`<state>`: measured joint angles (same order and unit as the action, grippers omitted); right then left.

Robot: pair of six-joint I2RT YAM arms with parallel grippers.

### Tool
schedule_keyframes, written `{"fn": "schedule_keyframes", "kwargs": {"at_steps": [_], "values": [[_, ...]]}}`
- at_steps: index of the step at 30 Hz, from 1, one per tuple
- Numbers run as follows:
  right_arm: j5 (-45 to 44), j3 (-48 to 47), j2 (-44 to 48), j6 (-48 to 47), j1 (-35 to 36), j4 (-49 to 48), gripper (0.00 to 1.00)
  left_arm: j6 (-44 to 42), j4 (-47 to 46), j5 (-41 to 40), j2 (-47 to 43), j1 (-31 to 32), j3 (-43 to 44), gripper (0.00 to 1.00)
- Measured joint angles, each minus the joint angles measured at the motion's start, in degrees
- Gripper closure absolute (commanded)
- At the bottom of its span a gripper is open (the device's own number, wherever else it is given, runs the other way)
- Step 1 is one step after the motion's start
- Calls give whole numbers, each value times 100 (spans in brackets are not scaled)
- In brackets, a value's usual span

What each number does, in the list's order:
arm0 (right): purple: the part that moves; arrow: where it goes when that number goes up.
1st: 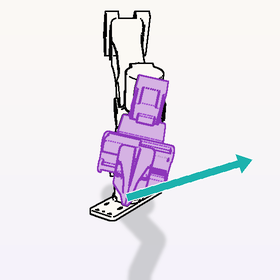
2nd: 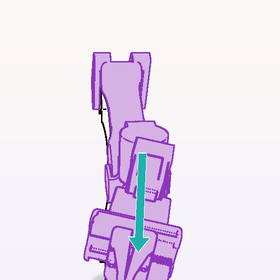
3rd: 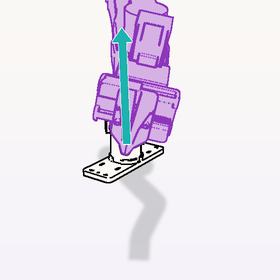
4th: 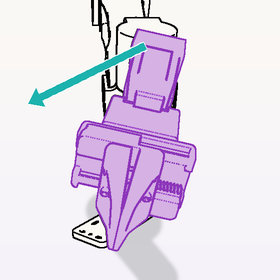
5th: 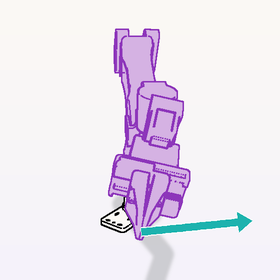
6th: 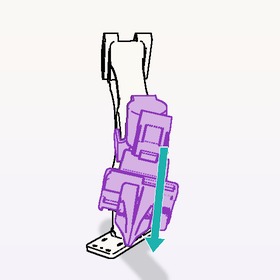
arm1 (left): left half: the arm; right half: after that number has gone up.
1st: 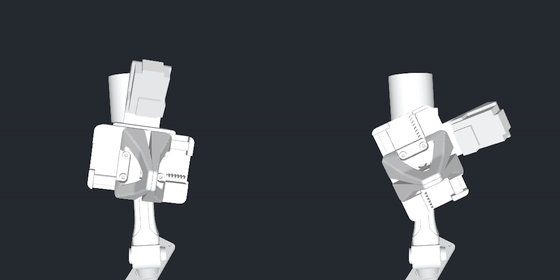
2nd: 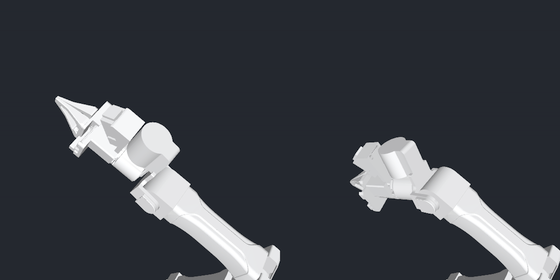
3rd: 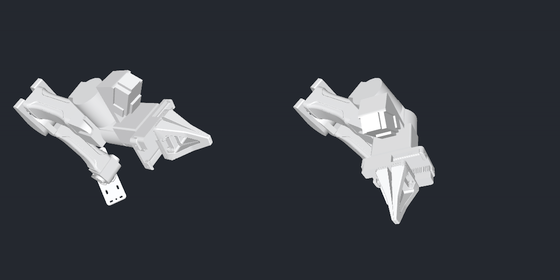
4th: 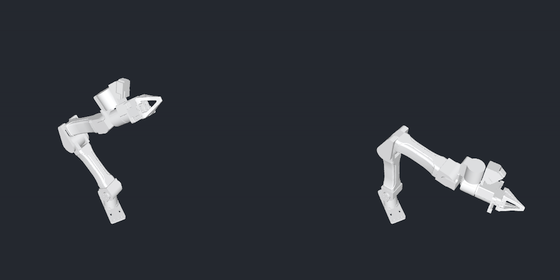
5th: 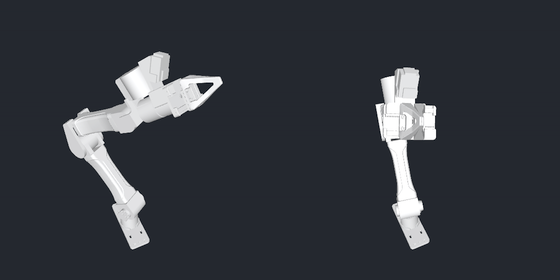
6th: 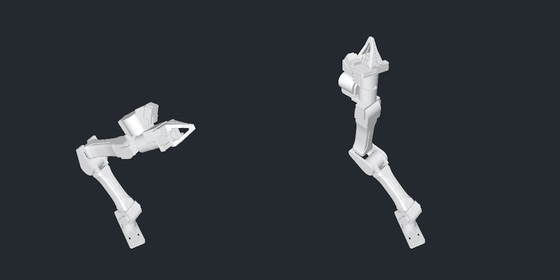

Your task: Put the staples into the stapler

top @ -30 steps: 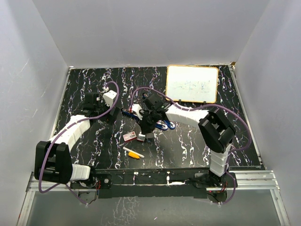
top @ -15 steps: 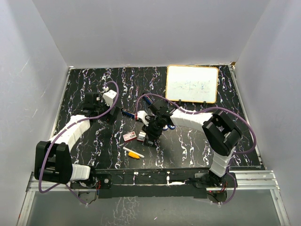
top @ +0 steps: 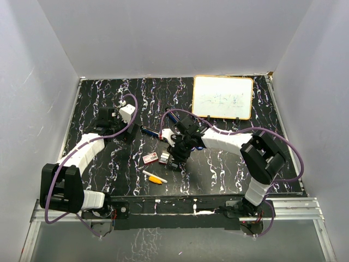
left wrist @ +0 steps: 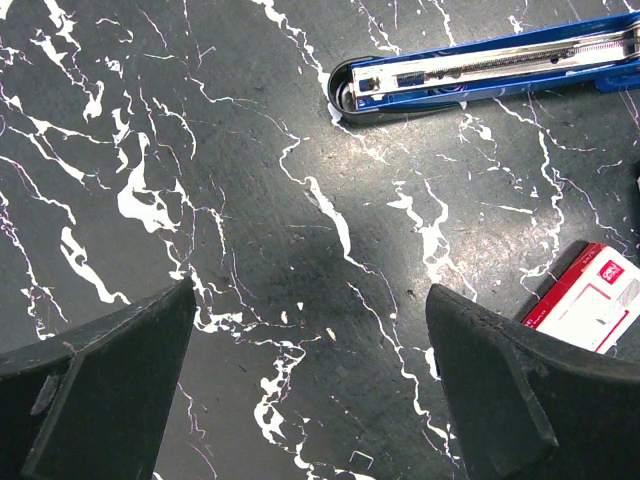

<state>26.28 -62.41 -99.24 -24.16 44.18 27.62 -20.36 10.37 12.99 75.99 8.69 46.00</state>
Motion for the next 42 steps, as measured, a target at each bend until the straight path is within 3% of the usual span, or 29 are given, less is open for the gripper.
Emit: {"fn": "schedule_keyframes", "kwargs": {"at_steps": [17, 25, 42], "values": [[-50, 245, 9, 0, 33, -66, 64, 0, 37, 13, 2, 0, 2, 3], [-782, 345, 9, 22, 120, -686, 66, 0, 35, 17, 4, 0, 2, 3], [-1001, 424, 144, 2, 184, -841, 65, 0, 35, 17, 4, 0, 2, 3]]}}
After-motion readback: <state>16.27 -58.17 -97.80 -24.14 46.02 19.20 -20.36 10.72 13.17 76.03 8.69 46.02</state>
